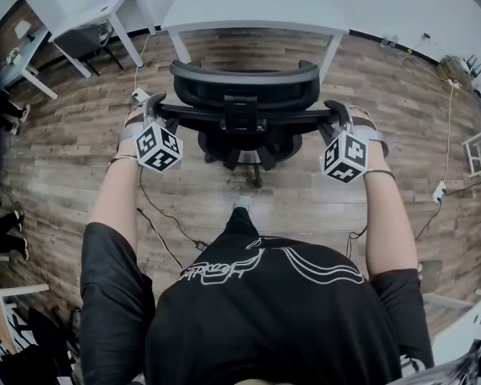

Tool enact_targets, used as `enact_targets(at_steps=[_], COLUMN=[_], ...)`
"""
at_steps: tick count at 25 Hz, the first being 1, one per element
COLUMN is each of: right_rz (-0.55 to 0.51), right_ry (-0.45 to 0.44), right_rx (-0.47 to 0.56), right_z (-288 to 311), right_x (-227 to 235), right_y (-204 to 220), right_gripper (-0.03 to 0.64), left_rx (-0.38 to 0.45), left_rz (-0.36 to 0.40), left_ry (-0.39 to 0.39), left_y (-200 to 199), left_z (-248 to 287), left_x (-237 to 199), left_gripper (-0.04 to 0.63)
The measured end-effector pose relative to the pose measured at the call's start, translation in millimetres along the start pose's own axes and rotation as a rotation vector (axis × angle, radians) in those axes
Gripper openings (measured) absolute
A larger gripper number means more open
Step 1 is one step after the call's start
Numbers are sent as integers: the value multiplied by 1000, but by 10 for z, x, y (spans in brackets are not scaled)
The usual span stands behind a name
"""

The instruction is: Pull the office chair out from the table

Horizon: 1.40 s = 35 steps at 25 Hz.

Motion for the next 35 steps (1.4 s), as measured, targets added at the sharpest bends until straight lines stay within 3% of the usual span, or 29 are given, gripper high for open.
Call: enact_targets(at_steps=[4,9,16,20,25,30,35], right_rz=[11,13,2,71,216,368,541], right_ry=[30,49,22,104,210,168,108], right_rx=[13,31,-15,-33,-15,156,317], right_z=[-186,-251,-308,-475,-918,-1514,-2115], right_x=[-95,-55,-21,-88,-147,-504,-883], right_y=[-3,-21,-49,-90,-272,-897,-1552], right_gripper=[218,220,222,234,236,236,235], left_rx=[2,-9,-74,-24,47,99,208], left_rz=[-8,-16,-45,-97,-206,-426,-600], left_ry=[-53,-54,15,10,47,178,324], left_y=[-6,-33,-84,-93,30,302,417], left_z=[-174,-262,-303,-489,-997,-1636,-2394], left_x=[113,75,42,72,140,449,790], left_gripper=[236,236,248,272,272,270,268])
Point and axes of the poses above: the fingertips, and each gripper's own axes: z forward along the fingers, x to its right, y out of its underside, the point moved 9 cm from there along -z, backward along the fingers, and after that the axes turned 10 degrees about -z, right-handed, at the moved point
